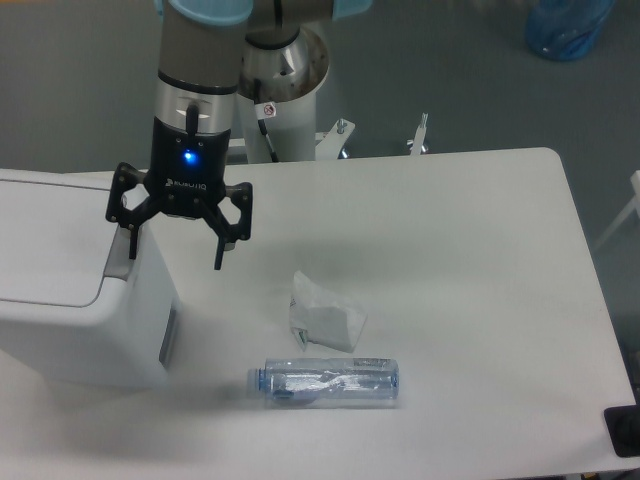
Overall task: Open the trash can
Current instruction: 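Lower the gripper onto the lid edge of the white trash can, then push the gripper against the lid to flip it open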
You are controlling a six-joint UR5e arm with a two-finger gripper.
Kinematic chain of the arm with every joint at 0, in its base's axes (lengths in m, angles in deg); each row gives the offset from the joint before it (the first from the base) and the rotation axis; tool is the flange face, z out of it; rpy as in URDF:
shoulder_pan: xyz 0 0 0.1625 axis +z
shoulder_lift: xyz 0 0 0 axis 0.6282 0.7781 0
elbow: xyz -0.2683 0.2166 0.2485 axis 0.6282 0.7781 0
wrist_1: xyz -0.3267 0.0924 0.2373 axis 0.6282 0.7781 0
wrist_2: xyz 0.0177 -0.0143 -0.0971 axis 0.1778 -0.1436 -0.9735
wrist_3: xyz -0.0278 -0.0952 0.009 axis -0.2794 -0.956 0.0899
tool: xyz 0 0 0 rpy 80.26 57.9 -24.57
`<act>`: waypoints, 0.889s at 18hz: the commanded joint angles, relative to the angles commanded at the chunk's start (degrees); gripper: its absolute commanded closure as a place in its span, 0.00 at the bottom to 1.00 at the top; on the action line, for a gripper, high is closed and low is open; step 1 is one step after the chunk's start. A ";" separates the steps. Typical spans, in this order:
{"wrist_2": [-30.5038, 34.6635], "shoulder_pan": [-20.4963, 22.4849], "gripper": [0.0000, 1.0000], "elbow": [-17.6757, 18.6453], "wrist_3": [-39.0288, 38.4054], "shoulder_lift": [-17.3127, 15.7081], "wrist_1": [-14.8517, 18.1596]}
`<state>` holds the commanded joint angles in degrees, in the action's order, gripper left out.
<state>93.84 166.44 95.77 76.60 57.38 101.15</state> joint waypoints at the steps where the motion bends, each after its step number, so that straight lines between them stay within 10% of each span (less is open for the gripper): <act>1: 0.00 -0.09 0.00 0.00 -0.09 0.09 0.00; 16: 0.09 -1.05 0.00 0.62 -0.26 1.14 0.09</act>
<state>93.93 165.39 96.38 76.34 58.52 101.24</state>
